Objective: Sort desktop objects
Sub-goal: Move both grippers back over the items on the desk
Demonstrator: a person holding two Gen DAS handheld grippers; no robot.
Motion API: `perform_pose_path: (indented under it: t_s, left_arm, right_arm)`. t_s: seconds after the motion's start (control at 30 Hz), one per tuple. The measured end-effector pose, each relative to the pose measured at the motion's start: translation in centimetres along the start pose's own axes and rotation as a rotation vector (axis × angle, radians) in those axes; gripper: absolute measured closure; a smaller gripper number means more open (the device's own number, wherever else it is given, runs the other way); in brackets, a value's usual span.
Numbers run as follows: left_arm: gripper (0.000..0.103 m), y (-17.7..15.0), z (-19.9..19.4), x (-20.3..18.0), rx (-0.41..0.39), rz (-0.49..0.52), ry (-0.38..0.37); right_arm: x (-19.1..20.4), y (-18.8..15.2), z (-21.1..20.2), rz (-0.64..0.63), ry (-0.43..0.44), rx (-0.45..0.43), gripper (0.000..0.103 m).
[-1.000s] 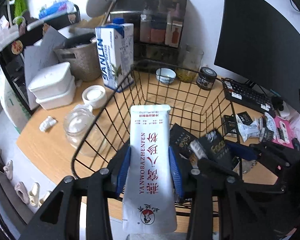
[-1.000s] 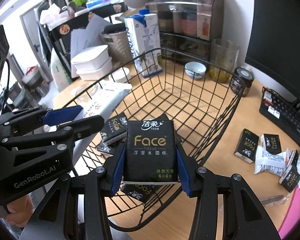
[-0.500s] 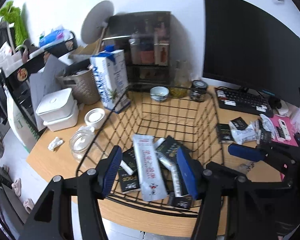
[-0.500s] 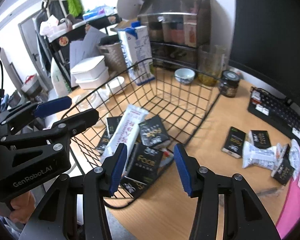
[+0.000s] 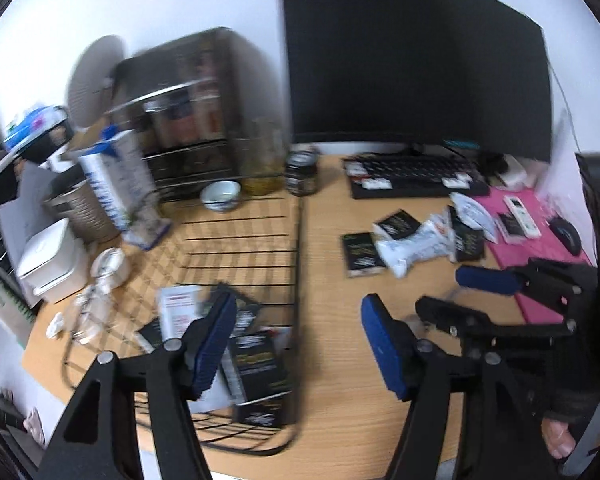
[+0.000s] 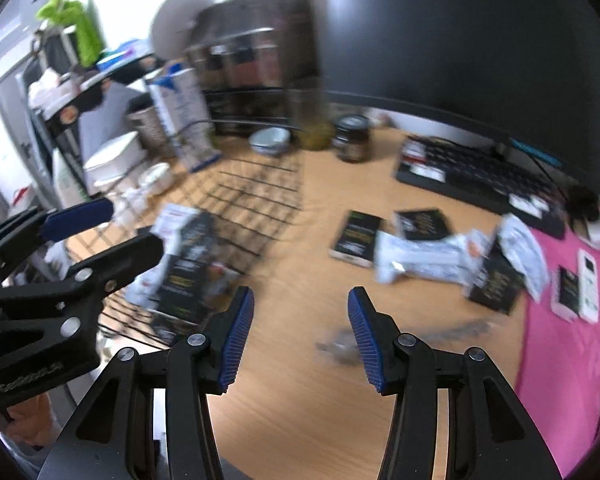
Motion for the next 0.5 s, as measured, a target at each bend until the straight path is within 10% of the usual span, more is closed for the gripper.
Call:
perform_pose_path:
  t_s: [0.5]
  left_arm:
    - [0.033, -0.9, 9.4, -10.0, 0.169, 0.204, -0.107]
  right_arm:
    - [-12.0, -3.7, 3.9, 0.170, -0.111, 0.112, 0.054]
Point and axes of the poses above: each gripper's, at about its wrist camera, not at the fingertips, and z roughly the way its jaws point, x to its left, y to its top, the point moved 5 cm from there along z, roughly the way its jaws point, and after that the axes turned 8 degrees about x, right-handed, at the moved point
